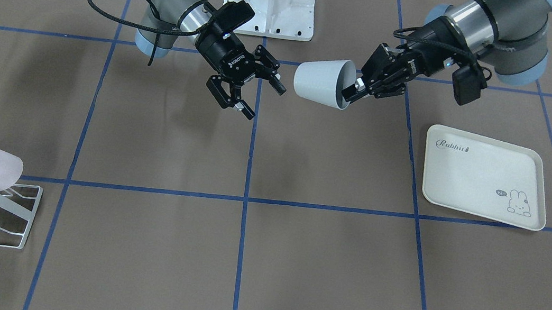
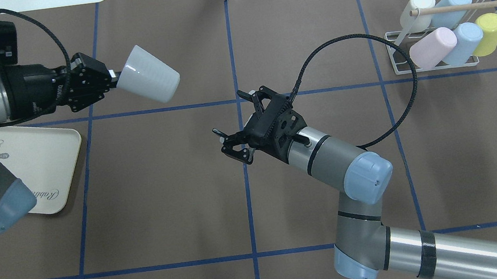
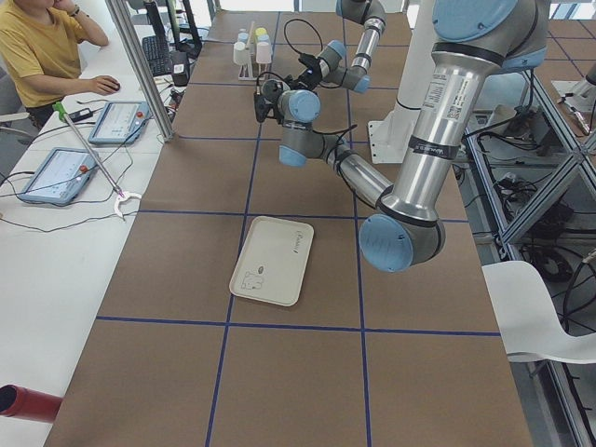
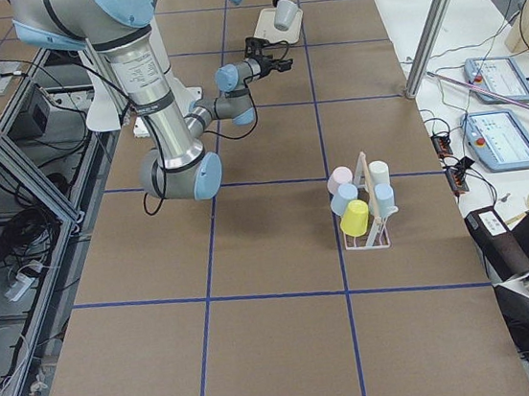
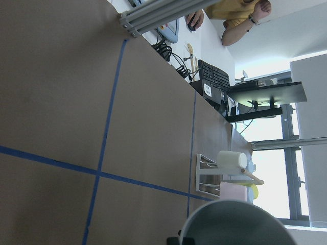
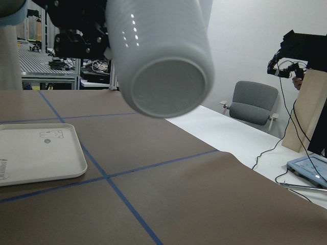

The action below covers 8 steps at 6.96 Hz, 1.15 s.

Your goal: Transfer IKEA cup to right arm and place on rack

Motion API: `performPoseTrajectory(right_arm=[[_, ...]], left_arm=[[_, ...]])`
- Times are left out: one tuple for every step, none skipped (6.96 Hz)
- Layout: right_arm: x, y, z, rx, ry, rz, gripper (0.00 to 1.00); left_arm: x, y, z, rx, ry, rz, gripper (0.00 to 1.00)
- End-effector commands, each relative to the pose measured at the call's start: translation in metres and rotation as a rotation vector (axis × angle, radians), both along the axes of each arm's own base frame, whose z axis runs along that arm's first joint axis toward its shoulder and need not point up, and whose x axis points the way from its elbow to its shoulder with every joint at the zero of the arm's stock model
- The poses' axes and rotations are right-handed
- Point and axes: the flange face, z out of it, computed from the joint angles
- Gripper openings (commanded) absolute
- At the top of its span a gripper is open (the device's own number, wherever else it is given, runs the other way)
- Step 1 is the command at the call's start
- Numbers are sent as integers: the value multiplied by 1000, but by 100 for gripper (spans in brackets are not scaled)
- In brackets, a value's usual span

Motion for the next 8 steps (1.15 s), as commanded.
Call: performPoseTrajectory(right_arm=[[1,1,-8,34,15,10,99],[3,1,-11,40,17,14,99],[5,2,-13,54,25,17,99],[5,-1,-12,65,39,22,99],[8,-2,-21,62,70,17,99],[17,1,-39,52,99,14,99],[22,3,-48,47,112,13,99],[22,4,-48,47,114,12,99]], left_arm=[[24,-2,1,-9,-8,-7,0],[28,-4,6,-11,-19,-8,0],[32,-3,7,-18,-28,-1,0],[32,-3,7,-19,-30,-3,0],[36,0,7,-16,-32,4,0],[39,2,7,-16,-32,11,0],[42,5,9,-17,-35,18,0],[46,8,10,7,-55,23,0]])
